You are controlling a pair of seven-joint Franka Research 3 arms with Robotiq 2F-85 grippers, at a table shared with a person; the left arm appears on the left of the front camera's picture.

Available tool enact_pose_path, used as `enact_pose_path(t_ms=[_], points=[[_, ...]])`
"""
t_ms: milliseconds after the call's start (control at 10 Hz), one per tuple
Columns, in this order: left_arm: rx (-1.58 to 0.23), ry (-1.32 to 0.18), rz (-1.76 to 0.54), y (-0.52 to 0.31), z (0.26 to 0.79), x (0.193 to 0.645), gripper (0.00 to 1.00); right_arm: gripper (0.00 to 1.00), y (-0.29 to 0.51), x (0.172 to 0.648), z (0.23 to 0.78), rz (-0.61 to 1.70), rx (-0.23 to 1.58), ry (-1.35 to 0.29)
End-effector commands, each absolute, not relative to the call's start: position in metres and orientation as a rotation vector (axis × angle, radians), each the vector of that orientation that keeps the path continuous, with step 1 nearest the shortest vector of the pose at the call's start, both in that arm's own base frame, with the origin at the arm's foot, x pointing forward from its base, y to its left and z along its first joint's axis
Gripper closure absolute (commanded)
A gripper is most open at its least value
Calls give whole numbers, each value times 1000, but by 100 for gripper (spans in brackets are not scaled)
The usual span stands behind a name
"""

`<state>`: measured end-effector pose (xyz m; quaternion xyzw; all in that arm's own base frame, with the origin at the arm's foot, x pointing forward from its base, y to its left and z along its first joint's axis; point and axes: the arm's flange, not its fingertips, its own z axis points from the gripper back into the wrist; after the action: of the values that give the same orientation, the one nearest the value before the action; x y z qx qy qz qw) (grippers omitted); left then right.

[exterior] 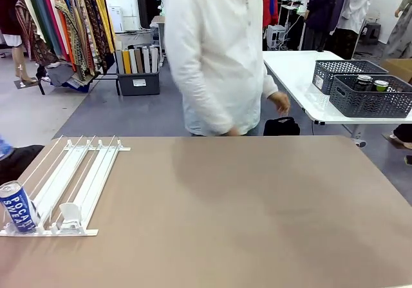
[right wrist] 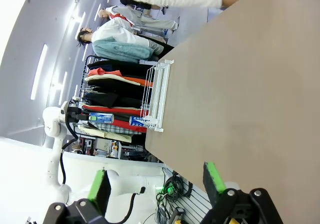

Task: Retrieve and store the cans from the dispenser.
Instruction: Pick up one can from the Automatic Can Dispenser and place it in the middle of the table.

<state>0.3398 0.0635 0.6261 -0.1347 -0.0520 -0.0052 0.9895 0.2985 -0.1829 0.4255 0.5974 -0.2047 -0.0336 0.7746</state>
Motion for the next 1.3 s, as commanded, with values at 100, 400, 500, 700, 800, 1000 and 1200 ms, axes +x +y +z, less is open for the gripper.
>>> enact_pose_path(t_ms=[100, 400, 500, 700, 800, 1000, 1200], points=[[-164, -142, -179, -97, 619, 393, 100, 0, -185, 298, 428, -52, 1294, -444], [-20, -151, -334, -271, 568, 434, 100, 0, -185, 298, 428, -52, 1294, -444], [16, -108, -391, -313, 541, 438, 100, 0, -185, 298, 428, -52, 1294, -444], [81, -136, -517, -373, 493, 444, 100, 0, -185, 298, 428, -52, 1294, -444], [107, -155, -579, -391, 472, 451, 100, 0, -185, 298, 428, -52, 1294, -444], [129, -87, -651, -408, 445, 458, 100, 0, -185, 298, 428, -52, 1294, -444], [106, -24, -604, -418, 427, 470, 100, 0, -185, 298, 428, -52, 1294, -444]])
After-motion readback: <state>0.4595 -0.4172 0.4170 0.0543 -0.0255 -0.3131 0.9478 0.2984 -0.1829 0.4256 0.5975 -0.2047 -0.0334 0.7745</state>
